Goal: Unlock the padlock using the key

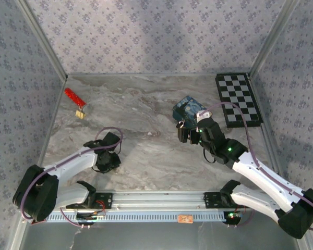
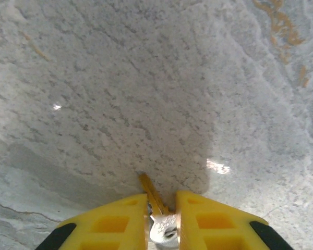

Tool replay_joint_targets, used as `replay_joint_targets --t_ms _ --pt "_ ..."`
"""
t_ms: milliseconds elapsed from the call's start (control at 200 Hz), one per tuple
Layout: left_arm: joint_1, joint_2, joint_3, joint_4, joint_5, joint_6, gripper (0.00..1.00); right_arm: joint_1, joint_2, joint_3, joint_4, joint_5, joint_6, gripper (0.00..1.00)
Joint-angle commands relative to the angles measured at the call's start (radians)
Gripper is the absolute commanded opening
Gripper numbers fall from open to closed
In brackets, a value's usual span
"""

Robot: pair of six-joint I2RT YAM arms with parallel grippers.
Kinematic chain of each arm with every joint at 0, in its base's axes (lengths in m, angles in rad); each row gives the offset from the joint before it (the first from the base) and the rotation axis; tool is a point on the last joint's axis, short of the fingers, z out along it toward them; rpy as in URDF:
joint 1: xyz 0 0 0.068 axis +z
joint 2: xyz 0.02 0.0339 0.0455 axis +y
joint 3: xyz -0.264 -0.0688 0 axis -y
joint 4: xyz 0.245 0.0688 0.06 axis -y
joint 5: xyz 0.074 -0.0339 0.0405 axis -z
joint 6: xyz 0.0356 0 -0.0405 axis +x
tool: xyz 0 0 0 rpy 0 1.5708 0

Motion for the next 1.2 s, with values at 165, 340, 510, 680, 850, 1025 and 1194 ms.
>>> replay_joint_targets --t_ms 165,340,510,680,850,1025,1194 --pt "-0.006 0.044 0.009 0.245 0.01 0.031 0.1 0.011 0.005 -0.001 0.015 0.011 0.01 1.0" --pt "-0.007 0.026 0.006 0.259 0.004 0.034 0.07 0.017 0.012 -0.001 0.021 0.008 0.013 1.0" --pt "-0.008 -0.012 0.008 0.259 -0.007 0.04 0.04 0.028 0.025 0.003 0.024 0.005 0.017 1.0" --pt "-0.012 -0.054 0.011 0.255 -0.015 0.041 0.04 0.039 0.035 0.005 0.03 0.008 0.019 1.0" --pt "-0.014 -0.057 0.013 0.262 -0.011 0.044 0.04 0.059 0.066 0.003 0.047 0.0 0.025 1.0" --pt "-0.018 -0.062 0.023 0.27 -0.001 0.038 0.03 0.097 0.121 0.002 0.082 -0.012 0.048 1.0" --pt "-0.022 -0.117 0.028 0.323 0.023 -0.057 0.0 0.153 0.202 0.002 0.182 -0.087 0.135 1.0"
